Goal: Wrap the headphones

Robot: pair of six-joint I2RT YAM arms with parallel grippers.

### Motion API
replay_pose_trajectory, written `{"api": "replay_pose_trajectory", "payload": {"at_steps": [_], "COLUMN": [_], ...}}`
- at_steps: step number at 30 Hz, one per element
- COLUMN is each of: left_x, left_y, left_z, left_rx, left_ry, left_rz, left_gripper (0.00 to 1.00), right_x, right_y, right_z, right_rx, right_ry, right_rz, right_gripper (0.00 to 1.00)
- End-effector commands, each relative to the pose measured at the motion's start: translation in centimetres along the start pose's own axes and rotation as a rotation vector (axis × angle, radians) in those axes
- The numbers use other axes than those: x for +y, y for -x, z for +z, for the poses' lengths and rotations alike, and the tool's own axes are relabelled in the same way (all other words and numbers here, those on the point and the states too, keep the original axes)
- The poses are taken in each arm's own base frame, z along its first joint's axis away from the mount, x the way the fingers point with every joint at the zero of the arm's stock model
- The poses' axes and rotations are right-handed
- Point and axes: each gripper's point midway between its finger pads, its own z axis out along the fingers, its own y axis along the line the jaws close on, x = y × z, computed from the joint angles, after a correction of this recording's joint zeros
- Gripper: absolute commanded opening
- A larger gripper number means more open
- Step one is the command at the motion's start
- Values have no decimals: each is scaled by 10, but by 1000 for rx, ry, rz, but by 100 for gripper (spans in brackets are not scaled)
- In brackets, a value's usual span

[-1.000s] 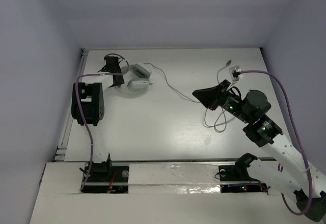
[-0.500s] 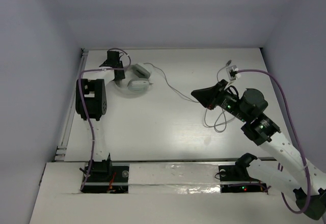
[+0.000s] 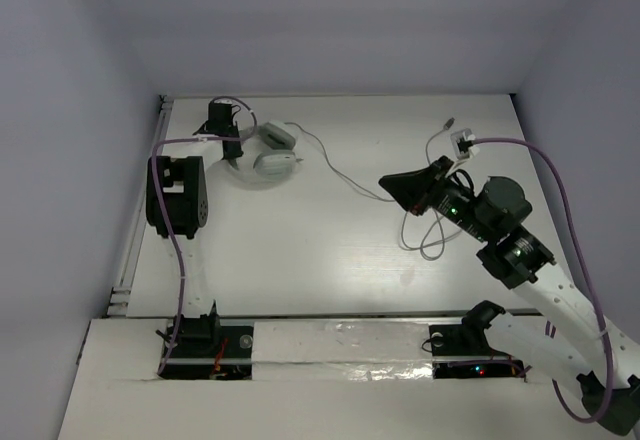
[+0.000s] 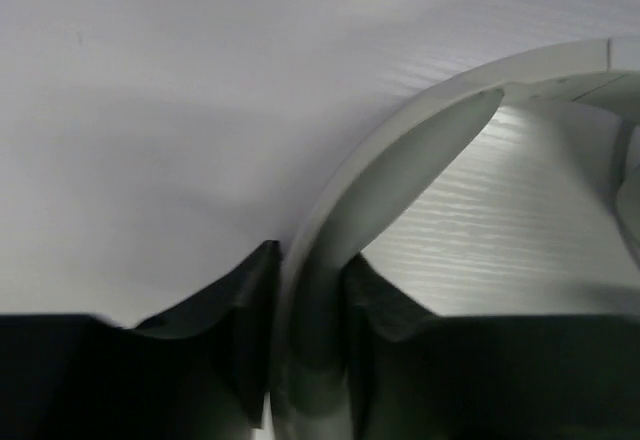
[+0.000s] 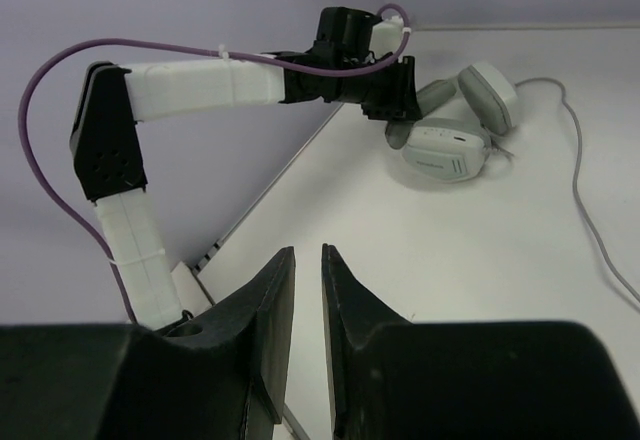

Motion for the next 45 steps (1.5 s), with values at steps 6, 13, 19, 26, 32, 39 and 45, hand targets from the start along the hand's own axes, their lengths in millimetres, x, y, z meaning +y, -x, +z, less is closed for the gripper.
{"api": "replay_pose_trajectory", "payload": {"at_steps": [6, 13, 19, 26, 32, 39, 45], "left_x": [-3, -37, -52, -85, -94, -95, -108], "left_y": [-45, 50, 75, 94, 120, 151, 160], "left_z": [-10, -123, -218, -299, -368, -432, -466], "left_rx": [169, -65, -185, -260, -361, -491, -509], "left_ry": [-34, -263, -431, -699, -819, -891, -1025], "left_rz": [0, -74, -110, -110, -80, -90, -89], "left_gripper": [0, 0, 0, 0, 0, 0, 0], "right_x": [15, 2, -26, -55, -97, -129, -162], "right_y": [21, 19, 15, -11, -35, -75, -88], "right_z": [-5, 25, 65, 90, 116, 136, 148], "right_rx": [-69, -72, -47, 27, 95, 162, 147], "right_ry": [34, 16, -49, -53, -134, -145, -171], "right_rz": [-22, -13, -155, -363, -391, -356, -275], "right_gripper": [22, 0, 16, 82, 87, 89, 88]}}
